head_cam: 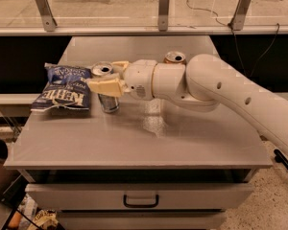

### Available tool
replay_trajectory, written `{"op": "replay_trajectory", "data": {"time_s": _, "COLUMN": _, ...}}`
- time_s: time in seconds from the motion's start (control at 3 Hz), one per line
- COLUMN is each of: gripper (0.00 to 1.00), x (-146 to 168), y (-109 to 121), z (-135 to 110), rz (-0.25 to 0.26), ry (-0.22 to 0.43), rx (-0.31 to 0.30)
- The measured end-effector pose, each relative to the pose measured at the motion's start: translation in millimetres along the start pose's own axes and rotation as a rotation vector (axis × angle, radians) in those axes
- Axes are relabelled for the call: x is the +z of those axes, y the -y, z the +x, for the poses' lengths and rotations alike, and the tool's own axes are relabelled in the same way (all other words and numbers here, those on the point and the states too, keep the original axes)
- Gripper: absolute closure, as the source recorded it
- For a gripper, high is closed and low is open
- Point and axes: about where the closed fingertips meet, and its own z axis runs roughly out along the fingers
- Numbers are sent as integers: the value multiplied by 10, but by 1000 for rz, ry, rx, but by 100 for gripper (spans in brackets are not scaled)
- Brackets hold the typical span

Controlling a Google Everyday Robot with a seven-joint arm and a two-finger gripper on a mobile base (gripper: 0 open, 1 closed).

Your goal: Move redbull can near blue chip bag

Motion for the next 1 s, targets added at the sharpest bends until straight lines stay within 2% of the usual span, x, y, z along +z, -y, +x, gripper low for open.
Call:
{"op": "replay_trajectory", "data": {"time_s": 0.33, "gripper": 12, "x": 17, "y": -16, "z": -8, "rz": -4, "ry": 0, "rx": -1}}
{"op": "replay_trajectory", "data": {"time_s": 0.67, "gripper": 0, "x": 32, "y": -31, "z": -15, "rz": -7, "ry": 1, "rx": -2}}
{"op": "replay_trajectory", "data": {"time_s": 1.0, "gripper": 0, "x": 32, "y": -31, "z": -15, "rz": -7, "ry": 1, "rx": -2}}
